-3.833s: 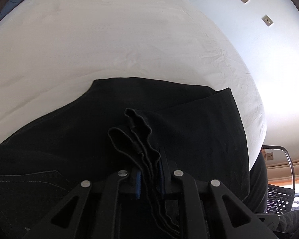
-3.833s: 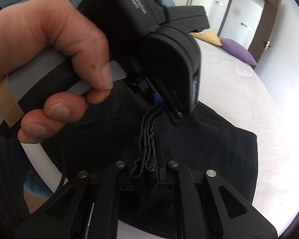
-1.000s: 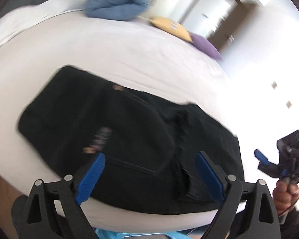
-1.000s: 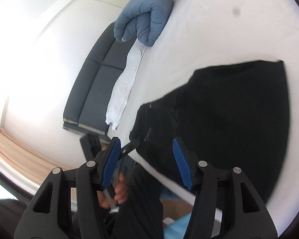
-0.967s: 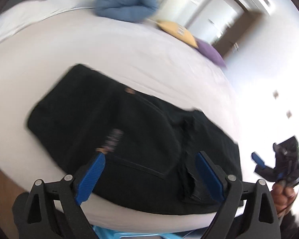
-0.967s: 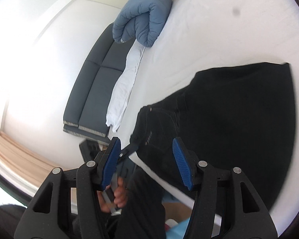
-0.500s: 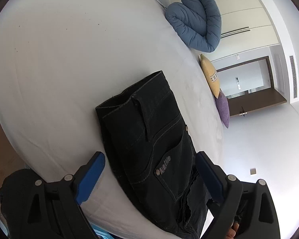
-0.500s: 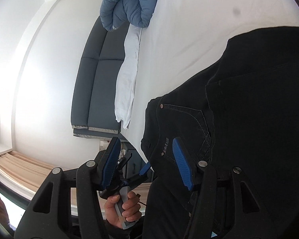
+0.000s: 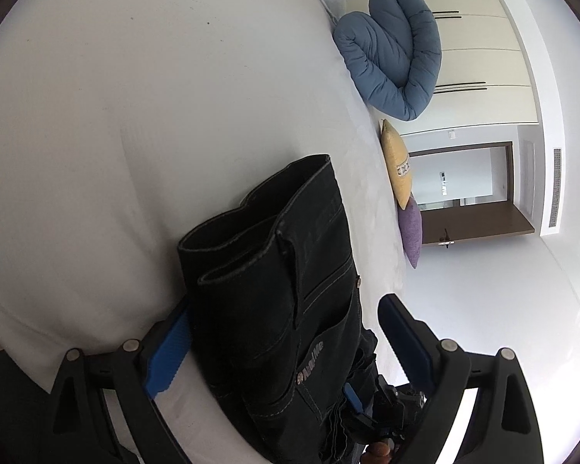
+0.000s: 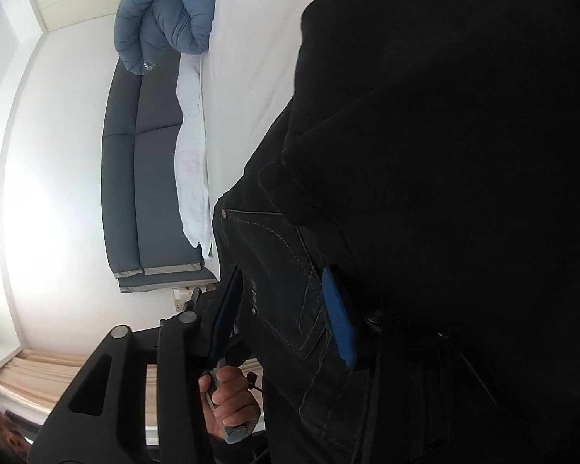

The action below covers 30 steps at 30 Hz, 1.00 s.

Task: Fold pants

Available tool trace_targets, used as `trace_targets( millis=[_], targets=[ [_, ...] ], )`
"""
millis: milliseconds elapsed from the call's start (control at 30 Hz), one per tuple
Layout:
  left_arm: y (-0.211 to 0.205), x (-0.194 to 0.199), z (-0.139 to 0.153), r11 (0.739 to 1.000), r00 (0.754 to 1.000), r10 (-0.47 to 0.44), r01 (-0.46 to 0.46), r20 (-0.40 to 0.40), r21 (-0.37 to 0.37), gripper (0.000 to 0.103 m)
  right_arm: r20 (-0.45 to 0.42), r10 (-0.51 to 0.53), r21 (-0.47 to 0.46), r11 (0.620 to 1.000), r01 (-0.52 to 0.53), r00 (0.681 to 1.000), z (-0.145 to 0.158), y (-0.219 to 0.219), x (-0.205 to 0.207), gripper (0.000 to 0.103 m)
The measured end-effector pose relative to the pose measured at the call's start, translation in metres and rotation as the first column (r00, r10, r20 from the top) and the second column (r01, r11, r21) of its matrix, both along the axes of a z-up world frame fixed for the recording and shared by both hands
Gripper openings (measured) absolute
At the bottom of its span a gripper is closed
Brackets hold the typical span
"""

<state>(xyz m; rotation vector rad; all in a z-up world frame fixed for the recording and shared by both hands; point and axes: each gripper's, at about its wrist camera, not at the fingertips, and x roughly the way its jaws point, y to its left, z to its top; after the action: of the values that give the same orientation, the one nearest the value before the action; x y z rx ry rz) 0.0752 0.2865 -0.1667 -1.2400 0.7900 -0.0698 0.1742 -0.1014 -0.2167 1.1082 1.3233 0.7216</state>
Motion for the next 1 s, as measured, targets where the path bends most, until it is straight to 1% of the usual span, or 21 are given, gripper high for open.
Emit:
trace_targets(
  millis=[67, 100, 133, 200, 267, 333, 400, 600, 700, 733, 800, 867, 900, 933, 967, 1000],
  targets=[
    [0.002, 0.002, -0.003, 1.000, 1.000, 0.001, -0.001, 0.002, -0.013, 0.069, -0.001, 0.000, -0.012, 1.000, 0.000, 1.000, 0.001, 0.002, 0.001, 0.039],
    [0.002, 0.003, -0.006, 0.999, 1.000, -0.002, 0.002, -0.003, -0.032, 0.049, 0.001, 0.001, -0.022, 1.000, -0.001, 1.000, 0.001, 0.003, 0.000, 0.039],
    [0.003, 0.005, -0.011, 0.998, 1.000, -0.006, 0.005, -0.008, -0.061, 0.036, 0.003, 0.000, -0.033, 0.999, 0.000, 1.000, 0.002, 0.005, 0.001, 0.039],
    [0.004, 0.006, -0.015, 0.997, 1.000, 0.010, -0.011, -0.011, -0.082, 0.031, 0.006, 0.001, -0.056, 0.998, 0.000, 1.000, 0.005, 0.006, 0.001, 0.039],
    [0.003, 0.006, -0.012, 0.997, 1.000, 0.017, -0.017, -0.007, -0.069, 0.028, 0.011, 0.003, -0.079, 0.997, -0.002, 1.000, 0.007, 0.008, 0.001, 0.039],
    [0.000, 0.005, -0.003, 0.999, 1.000, 0.020, -0.020, 0.013, -0.038, 0.024, 0.017, 0.003, -0.093, 0.996, -0.002, 1.000, 0.010, 0.014, 0.002, 0.039],
    [-0.004, 0.007, 0.006, 1.000, 1.000, 0.014, -0.014, 0.028, -0.002, 0.022, 0.023, 0.007, -0.099, 0.995, -0.004, 1.000, 0.010, 0.016, 0.003, 0.039],
    [-0.017, 0.015, 0.035, 0.996, 0.997, -0.014, 0.008, 0.071, 0.089, 0.020, 0.037, 0.010, -0.159, 0.987, -0.004, 0.999, 0.016, 0.022, 0.009, 0.039],
    [-0.028, 0.018, 0.053, 0.990, 0.994, -0.044, 0.030, 0.102, 0.138, 0.019, 0.052, 0.009, -0.174, 0.985, 0.000, 0.999, 0.020, 0.024, 0.005, 0.038],
    [-0.034, 0.020, 0.062, 0.984, 0.992, -0.062, 0.042, 0.112, 0.172, 0.019, 0.058, 0.013, -0.192, 0.981, -0.002, 0.998, 0.020, 0.026, 0.005, 0.035],
    [-0.047, 0.022, 0.079, 0.969, 0.986, -0.101, 0.068, 0.131, 0.236, 0.019, 0.086, 0.030, -0.225, 0.974, -0.010, 0.996, 0.021, 0.029, 0.004, 0.031],
    [-0.067, 0.025, 0.099, 0.947, 0.976, -0.153, 0.100, 0.156, 0.306, 0.019, 0.108, 0.053, -0.247, 0.969, -0.025, 0.993, 0.024, 0.034, 0.005, 0.031],
    [-0.076, 0.025, 0.107, 0.935, 0.970, -0.178, 0.114, 0.166, 0.336, 0.019, 0.104, 0.061, -0.256, 0.966, -0.033, 0.993, 0.029, 0.035, 0.006, 0.033],
    [-0.086, 0.026, 0.116, 0.921, 0.964, -0.204, 0.129, 0.173, 0.369, 0.019, 0.092, 0.055, -0.258, 0.966, -0.030, 0.994, 0.038, 0.035, 0.008, 0.039],
    [-0.101, 0.026, 0.126, 0.898, 0.954, -0.240, 0.148, 0.180, 0.415, 0.019, 0.091, 0.036, -0.256, 0.967, -0.011, 0.995, 0.049, 0.034, 0.009, 0.043],
    [-0.113, 0.025, 0.132, 0.880, 0.946, -0.267, 0.162, 0.184, 0.446, 0.019, 0.124, 0.024, -0.247, 0.969, 0.008, 0.992, 0.067, 0.031, 0.011, 0.048]
  ],
)
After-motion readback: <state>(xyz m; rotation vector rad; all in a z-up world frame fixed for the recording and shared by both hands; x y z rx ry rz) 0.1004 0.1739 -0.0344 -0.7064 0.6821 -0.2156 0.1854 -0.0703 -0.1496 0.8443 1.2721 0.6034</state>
